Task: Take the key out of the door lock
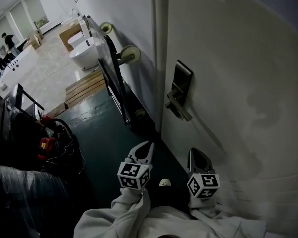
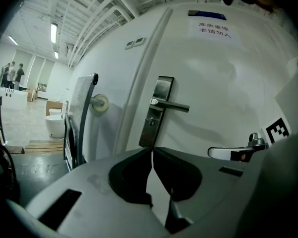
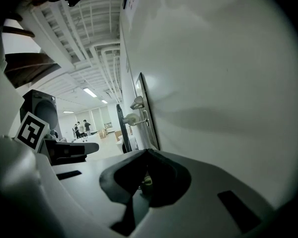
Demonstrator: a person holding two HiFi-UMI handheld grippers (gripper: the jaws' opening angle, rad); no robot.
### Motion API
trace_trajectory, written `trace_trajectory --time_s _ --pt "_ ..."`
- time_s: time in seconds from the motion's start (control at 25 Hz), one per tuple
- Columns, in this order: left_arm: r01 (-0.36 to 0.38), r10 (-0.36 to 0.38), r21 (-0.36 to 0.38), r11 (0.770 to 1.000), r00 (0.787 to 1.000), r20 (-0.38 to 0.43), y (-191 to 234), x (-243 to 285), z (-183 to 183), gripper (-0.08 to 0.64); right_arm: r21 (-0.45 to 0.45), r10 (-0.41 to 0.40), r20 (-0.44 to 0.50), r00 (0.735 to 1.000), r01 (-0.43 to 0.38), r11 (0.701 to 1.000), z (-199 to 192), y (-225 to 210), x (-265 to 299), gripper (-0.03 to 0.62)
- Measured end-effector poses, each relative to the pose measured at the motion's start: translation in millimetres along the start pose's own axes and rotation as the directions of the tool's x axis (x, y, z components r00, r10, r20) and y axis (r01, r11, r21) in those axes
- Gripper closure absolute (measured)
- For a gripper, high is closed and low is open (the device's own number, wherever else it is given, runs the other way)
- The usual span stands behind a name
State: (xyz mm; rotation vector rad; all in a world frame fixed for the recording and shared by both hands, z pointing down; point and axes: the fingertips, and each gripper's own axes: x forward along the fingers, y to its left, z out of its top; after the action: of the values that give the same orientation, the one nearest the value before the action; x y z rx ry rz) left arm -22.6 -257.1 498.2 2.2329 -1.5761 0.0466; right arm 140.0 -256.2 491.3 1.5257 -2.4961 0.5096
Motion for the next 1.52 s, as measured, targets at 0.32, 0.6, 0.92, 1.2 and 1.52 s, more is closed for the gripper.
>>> trace_trajectory --time_s 0.32,0.6,0.92,1.2,1.52 --pt "0.025 -0.025 -0.023 0.999 1.000 -0.010 2 11 -3 0.538 0.003 -0.002 -0.018 1.000 0.002 1.000 -7 1 7 0.540" --pt "0.086 -0.086 -0.025 0.996 0.996 -0.026 2 24 2 0.538 0.017 -0.058 -0.009 0.998 0.058 0.998 -2 -6 8 0.540" --pt "0.180 -0.186 -0.085 0.980 0.981 -0.062 5 42 14 0.538 0.060 -0.125 -0.003 0.992 0.125 0.990 5 -6 18 0.540" --pt "0.320 -0.355 -0.345 0.883 0.934 -0.043 2 62 26 0.538 0.087 -0.166 0.003 0.986 0.165 0.982 5 3 30 0.540" --pt "0.369 -0.434 -0.575 0.730 0.900 0.026 15 78 34 0.537 0.099 -0.227 0.027 0.974 0.223 0.970 10 7 42 0.540"
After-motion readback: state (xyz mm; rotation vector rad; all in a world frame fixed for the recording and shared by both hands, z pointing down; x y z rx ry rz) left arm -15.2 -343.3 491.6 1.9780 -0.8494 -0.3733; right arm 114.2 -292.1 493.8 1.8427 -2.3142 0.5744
